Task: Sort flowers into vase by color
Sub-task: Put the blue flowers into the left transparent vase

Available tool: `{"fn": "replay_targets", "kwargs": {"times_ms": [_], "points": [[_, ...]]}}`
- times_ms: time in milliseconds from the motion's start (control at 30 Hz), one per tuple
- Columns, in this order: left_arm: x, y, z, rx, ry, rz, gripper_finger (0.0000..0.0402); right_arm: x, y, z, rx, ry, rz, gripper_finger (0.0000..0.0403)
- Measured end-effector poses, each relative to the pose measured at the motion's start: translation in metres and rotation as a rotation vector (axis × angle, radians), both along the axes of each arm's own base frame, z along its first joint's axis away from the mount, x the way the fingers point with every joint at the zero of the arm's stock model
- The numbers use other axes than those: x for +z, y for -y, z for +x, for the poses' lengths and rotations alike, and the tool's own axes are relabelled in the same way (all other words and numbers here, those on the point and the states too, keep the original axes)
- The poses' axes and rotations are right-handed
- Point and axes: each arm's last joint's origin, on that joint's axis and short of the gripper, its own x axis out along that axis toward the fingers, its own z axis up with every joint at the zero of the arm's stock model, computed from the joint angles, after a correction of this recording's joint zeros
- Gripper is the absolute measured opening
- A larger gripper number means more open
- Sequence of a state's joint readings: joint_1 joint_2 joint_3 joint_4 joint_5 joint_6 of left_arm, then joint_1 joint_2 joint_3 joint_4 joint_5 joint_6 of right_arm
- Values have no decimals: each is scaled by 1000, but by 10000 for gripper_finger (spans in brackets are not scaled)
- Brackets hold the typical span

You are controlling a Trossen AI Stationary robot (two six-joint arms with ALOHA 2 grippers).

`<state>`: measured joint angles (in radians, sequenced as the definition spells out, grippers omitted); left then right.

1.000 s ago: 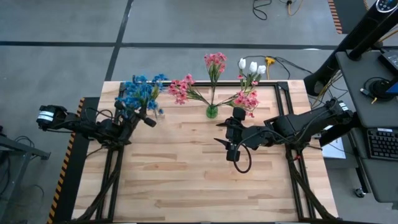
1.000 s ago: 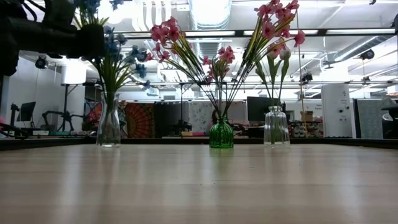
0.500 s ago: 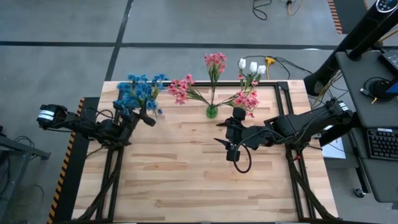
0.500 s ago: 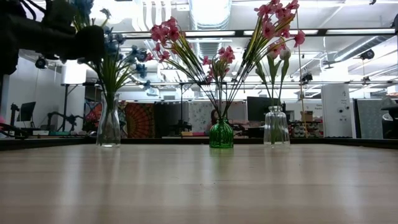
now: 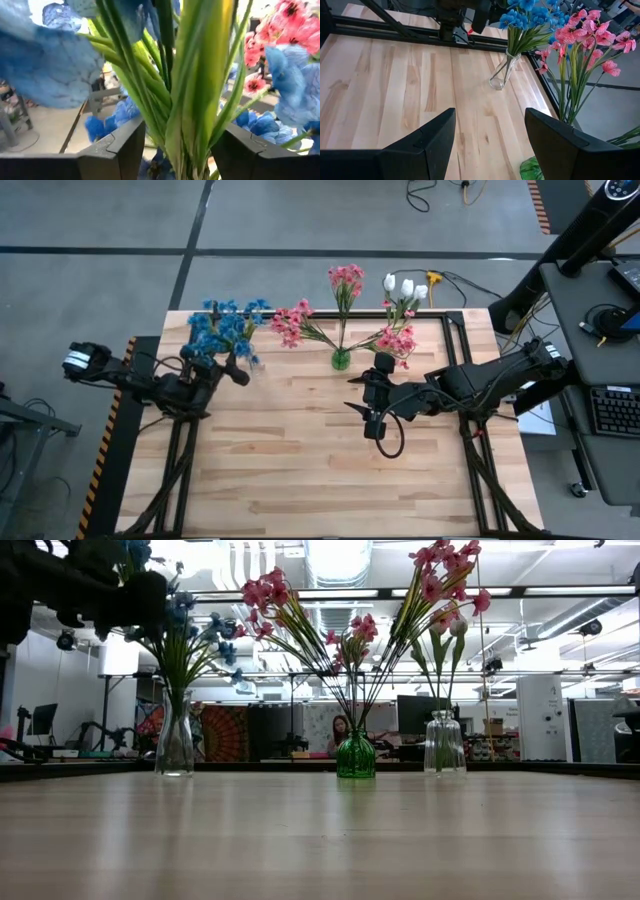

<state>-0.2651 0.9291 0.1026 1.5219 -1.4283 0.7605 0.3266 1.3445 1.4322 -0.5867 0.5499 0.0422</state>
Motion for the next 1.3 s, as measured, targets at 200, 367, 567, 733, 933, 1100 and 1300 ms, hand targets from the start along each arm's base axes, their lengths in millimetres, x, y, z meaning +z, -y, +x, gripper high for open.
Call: {"fn": "replay_targets", "kwargs": {"times_ms": [200, 367, 567, 733, 933, 1100, 1300], "points": [[4, 10, -1, -6, -15, -58, 199, 0, 0, 0, 1, 0, 0, 231], [12, 17, 0, -26, -24, -84, 211, 0, 0, 0, 2, -1, 1, 231], [23, 20, 3, -34, -34, -85, 245, 0, 0, 0, 2, 0, 3, 231], [31, 21, 4, -32, -53, -79, 269, 0, 0, 0, 1, 0, 3, 231], [39, 22, 6, -33, -52, -79, 276, 0, 0, 0, 2, 0, 2, 231], [41, 23, 6, -42, -37, -85, 277, 0, 0, 0, 3, -1, 1, 231], [48, 28, 5, -75, -9, -97, 277, 0, 0, 0, 5, -2, 5, 231]]}}
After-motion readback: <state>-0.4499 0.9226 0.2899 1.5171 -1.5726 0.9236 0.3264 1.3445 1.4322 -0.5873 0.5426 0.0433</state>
